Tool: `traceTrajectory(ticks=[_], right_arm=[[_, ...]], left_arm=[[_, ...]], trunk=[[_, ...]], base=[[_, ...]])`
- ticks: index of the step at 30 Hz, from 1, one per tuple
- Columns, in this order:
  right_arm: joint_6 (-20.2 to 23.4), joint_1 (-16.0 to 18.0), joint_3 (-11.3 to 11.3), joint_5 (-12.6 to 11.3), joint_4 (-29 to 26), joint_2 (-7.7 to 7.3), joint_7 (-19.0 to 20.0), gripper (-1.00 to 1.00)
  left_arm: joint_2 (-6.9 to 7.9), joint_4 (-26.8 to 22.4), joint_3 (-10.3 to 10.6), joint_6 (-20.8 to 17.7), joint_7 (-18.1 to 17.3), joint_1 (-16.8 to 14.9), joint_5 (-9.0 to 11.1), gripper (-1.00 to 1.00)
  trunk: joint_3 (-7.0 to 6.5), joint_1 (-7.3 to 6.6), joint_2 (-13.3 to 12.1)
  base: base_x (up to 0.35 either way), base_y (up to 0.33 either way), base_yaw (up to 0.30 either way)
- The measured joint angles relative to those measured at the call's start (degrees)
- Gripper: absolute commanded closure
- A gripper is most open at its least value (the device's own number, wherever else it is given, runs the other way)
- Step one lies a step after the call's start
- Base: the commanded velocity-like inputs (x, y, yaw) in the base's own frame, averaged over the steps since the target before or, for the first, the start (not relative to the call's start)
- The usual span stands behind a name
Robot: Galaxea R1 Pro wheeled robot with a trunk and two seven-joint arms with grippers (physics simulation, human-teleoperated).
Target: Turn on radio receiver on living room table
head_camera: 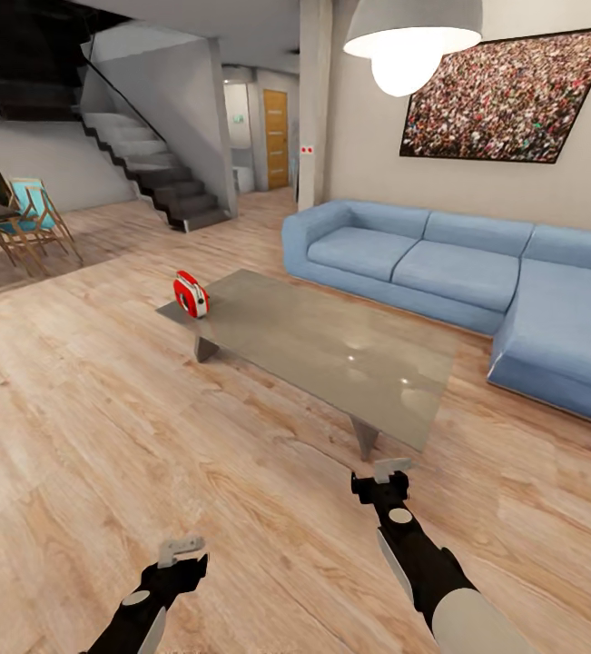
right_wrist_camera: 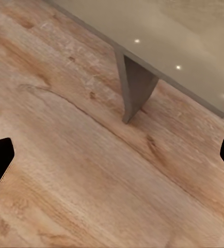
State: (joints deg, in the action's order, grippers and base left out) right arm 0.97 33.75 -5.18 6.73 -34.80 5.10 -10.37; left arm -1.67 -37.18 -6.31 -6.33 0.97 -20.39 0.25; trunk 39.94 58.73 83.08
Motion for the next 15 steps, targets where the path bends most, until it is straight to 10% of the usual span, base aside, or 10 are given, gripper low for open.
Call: traceTrajectory(ticks=[15], right_arm=[[0.0,0.0,0.0,-0.04,0.0,0.0,0.01,-1.0]], left_arm=[[0.0,-0.09,0.02,0.0,0.0,0.0,-0.02,-1.0]], trunk=[[0.79,0.0,0.0]], base=[[0.0,0.0,0.234]])
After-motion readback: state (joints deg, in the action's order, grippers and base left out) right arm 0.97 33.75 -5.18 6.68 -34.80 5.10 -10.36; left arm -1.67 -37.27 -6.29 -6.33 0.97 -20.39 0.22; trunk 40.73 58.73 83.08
